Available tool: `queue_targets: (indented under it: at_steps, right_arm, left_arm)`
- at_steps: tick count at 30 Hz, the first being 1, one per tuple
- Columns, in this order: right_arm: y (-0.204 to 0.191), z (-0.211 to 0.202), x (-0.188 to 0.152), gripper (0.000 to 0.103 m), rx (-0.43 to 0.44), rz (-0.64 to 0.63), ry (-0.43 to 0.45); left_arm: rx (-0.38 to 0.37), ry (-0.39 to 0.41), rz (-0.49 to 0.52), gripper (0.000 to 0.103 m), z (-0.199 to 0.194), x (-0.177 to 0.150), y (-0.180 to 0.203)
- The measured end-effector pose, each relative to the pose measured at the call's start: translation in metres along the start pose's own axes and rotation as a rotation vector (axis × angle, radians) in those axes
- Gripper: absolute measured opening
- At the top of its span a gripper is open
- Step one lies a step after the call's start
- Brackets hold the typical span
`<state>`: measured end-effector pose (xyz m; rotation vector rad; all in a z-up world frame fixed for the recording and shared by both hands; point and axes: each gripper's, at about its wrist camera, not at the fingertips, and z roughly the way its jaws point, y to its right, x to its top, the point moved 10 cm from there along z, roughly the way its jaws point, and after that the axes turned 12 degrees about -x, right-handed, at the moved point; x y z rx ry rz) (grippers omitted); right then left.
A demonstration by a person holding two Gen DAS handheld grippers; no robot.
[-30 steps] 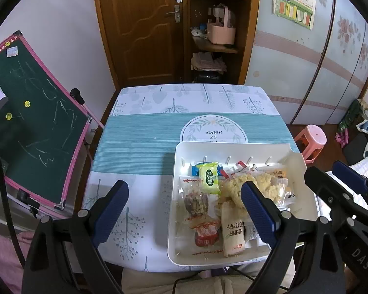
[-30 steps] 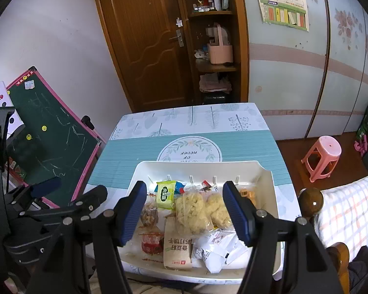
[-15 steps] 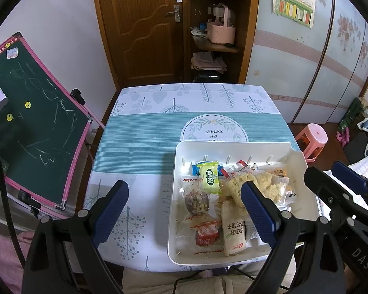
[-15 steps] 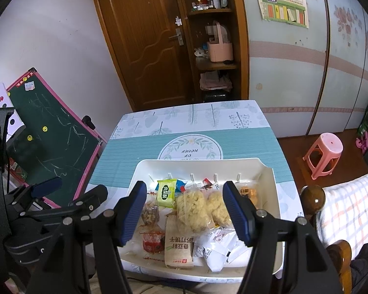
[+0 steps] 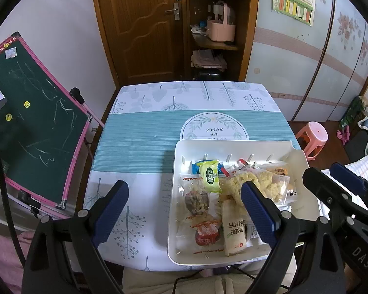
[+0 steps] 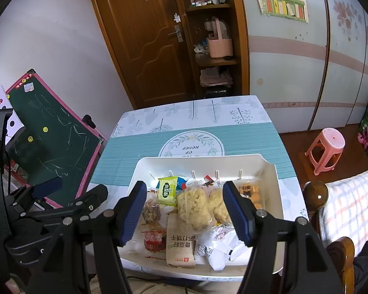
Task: Organize snacks
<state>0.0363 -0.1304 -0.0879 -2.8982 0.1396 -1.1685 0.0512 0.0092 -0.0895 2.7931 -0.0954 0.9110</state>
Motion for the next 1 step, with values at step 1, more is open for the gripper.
queue_targets:
  at_steps: [1]
  right_arm:
    - [0.0003, 0.0000, -0.0005, 0.065, 0.001, 0.001, -0.001]
  left_arm:
    - [-0.002, -0.002, -0.001, 0.092, 0.0009, 0.0003, -0.0004]
